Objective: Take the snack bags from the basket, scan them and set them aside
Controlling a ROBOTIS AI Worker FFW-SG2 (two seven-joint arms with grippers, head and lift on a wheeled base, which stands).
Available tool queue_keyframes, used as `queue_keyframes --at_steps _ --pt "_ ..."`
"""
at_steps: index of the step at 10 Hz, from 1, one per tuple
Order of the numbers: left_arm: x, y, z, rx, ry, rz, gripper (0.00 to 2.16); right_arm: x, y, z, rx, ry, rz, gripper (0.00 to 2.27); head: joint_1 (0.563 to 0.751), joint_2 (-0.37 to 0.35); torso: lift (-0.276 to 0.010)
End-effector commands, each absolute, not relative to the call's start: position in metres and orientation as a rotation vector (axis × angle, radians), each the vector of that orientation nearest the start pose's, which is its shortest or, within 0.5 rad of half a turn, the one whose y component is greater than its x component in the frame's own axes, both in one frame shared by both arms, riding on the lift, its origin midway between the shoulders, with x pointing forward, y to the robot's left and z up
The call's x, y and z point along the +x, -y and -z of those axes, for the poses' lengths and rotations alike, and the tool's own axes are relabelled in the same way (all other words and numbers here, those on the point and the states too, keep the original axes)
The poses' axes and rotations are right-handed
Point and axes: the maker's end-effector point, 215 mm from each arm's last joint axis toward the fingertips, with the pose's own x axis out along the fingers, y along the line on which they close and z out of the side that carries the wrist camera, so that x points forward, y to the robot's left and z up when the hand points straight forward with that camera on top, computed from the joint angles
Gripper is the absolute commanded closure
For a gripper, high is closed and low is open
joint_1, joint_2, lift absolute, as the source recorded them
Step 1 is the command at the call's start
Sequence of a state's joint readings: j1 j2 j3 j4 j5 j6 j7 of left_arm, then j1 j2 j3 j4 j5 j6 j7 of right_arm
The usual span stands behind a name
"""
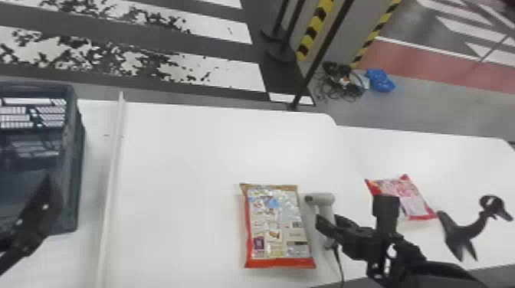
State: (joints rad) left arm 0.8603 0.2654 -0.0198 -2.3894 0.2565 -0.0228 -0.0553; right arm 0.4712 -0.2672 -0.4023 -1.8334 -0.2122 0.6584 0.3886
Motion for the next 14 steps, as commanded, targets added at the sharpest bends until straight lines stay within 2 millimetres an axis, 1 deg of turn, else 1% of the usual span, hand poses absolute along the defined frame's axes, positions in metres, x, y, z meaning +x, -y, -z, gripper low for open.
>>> queue_keyframes --at_steps 1,2,3,4,5,6,7,8,9,10,11,12,14 --pt "0.349 -0.186 0.288 -0.094 -0.047 0.263 0.04 0.347 0.432 0.541 0.076 -0.771 -0.022 2.07 0.695 -0.35 -0.075" --pt "0.35 -0.184 0.287 -0.097 -0.045 0.266 0.04 0.347 0.435 0.537 0.076 -0.764 -0.023 2.12 0.695 -0.35 -0.075" --pt "0.35 -0.182 0.286 -0.096 -0.043 0.272 0.04 0.348 0.439 0.53 0.069 -0.737 -0.013 2.25 0.695 -0.35 -0.075" --pt "0.35 -0.181 0.286 -0.095 -0.043 0.277 0.04 0.347 0.446 0.523 0.065 -0.717 0.008 2.25 0.695 -0.35 -0.075" --pt "0.35 -0.181 0.285 -0.092 -0.04 0.279 0.04 0.347 0.452 0.512 0.073 -0.691 0.026 2.25 0.695 -0.35 -0.075" --pt "0.35 -0.179 0.282 -0.092 -0.035 0.284 0.04 0.342 0.454 0.494 0.091 -0.659 0.041 2.25 0.695 -0.35 -0.075" --pt "0.35 -0.179 0.283 -0.094 -0.037 0.285 0.04 0.331 0.451 0.474 0.111 -0.638 0.043 2.25 0.695 -0.35 -0.075" --pt "0.351 -0.178 0.282 -0.096 -0.036 0.29 0.04 0.319 0.446 0.459 0.127 -0.629 0.042 2.25 0.695 -0.35 -0.075" --pt "0.35 -0.177 0.282 -0.101 -0.035 0.29 0.04 0.311 0.438 0.449 0.158 -0.627 0.025 2.25 0.695 -0.35 -0.075" --pt "0.349 -0.175 0.282 -0.107 -0.036 0.289 0.04 0.299 0.43 0.444 0.173 -0.628 0.016 2.25 0.695 -0.35 -0.075" --pt "0.348 -0.175 0.281 -0.114 -0.033 0.285 0.04 0.288 0.418 0.449 0.219 -0.661 -0.009 2.25 0.695 -0.35 -0.075" --pt "0.347 -0.177 0.279 -0.119 -0.022 0.278 0.04 0.28 0.409 0.452 0.234 -0.673 -0.022 2.25 0.695 -0.35 -0.075" --pt "0.347 -0.176 0.273 -0.131 -0.003 0.271 0.04 0.262 0.383 0.465 0.316 -0.721 -0.067 2.25 0.695 -0.35 -0.075"
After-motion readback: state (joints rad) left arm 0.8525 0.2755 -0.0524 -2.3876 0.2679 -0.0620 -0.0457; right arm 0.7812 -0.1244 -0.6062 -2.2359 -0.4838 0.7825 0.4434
